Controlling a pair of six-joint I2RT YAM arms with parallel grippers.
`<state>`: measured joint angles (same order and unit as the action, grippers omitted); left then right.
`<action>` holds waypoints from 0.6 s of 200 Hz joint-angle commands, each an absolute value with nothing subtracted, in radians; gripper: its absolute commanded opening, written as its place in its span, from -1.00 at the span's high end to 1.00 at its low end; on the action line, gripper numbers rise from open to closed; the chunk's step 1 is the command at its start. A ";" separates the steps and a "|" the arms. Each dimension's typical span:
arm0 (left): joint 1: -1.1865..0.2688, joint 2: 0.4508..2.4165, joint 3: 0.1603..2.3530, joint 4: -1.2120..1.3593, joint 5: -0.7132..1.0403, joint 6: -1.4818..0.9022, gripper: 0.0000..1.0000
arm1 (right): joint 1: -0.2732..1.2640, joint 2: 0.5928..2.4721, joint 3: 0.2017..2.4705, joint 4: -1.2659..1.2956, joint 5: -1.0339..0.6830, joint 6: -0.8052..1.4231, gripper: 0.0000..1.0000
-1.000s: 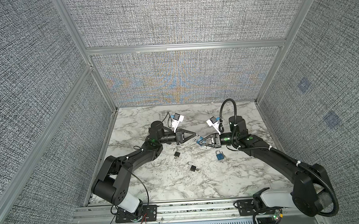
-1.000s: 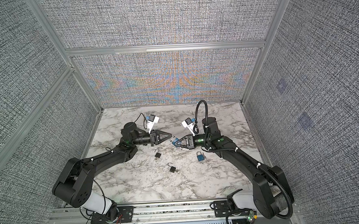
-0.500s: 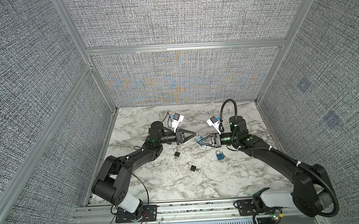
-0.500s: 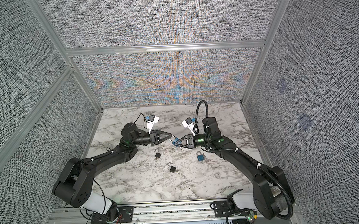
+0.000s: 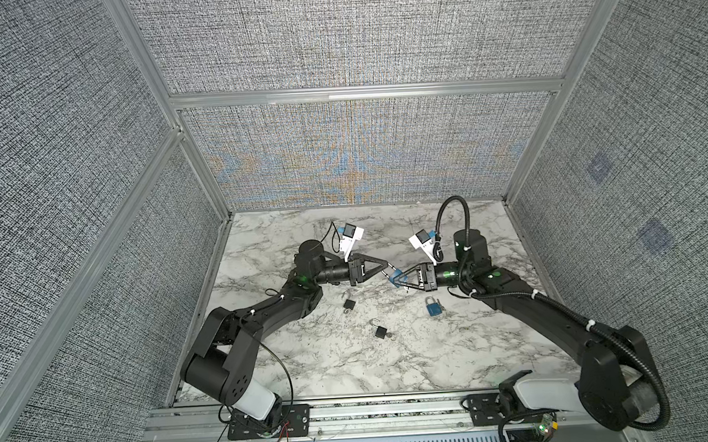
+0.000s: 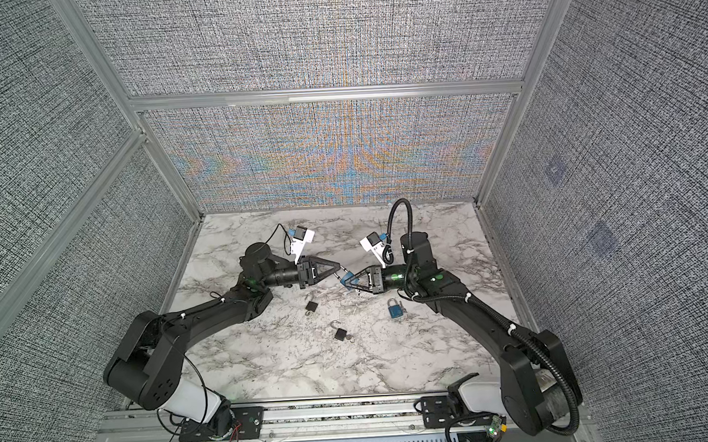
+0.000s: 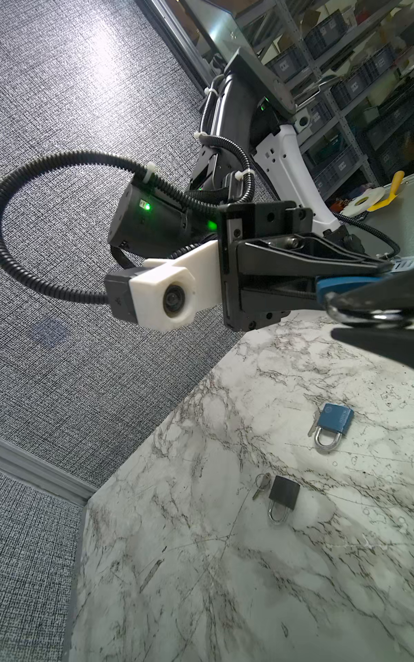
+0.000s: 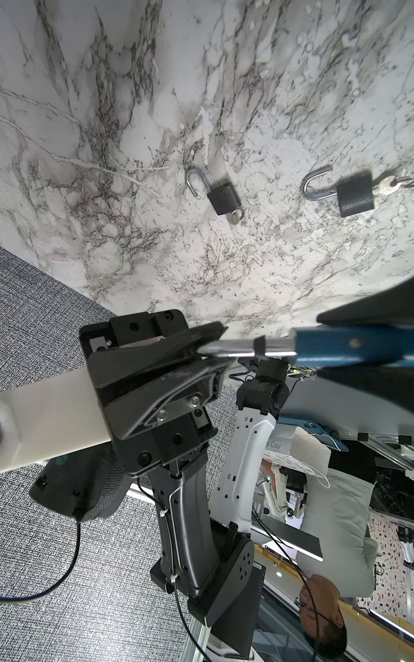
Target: Lock with the key
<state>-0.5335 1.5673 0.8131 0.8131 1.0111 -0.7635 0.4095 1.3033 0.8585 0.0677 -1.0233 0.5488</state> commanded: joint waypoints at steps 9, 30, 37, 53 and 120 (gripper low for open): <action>-0.550 1.574 0.809 0.769 1.011 -0.750 1.00 | 0.415 1.295 0.865 0.179 -1.032 0.539 1.00; -0.553 1.569 0.805 0.769 1.011 -0.750 1.00 | 0.414 1.295 0.868 0.179 -1.025 0.540 1.00; -0.555 1.568 0.804 0.769 1.010 -0.749 1.00 | 0.414 1.295 0.869 0.179 -1.021 0.540 1.00; -0.558 1.566 0.799 0.769 1.010 -0.750 1.00 | 0.414 1.292 0.871 0.179 -1.017 0.540 1.00; -0.565 1.557 0.769 0.796 1.009 -0.767 1.00 | 0.414 1.290 0.874 0.194 -1.009 0.555 1.00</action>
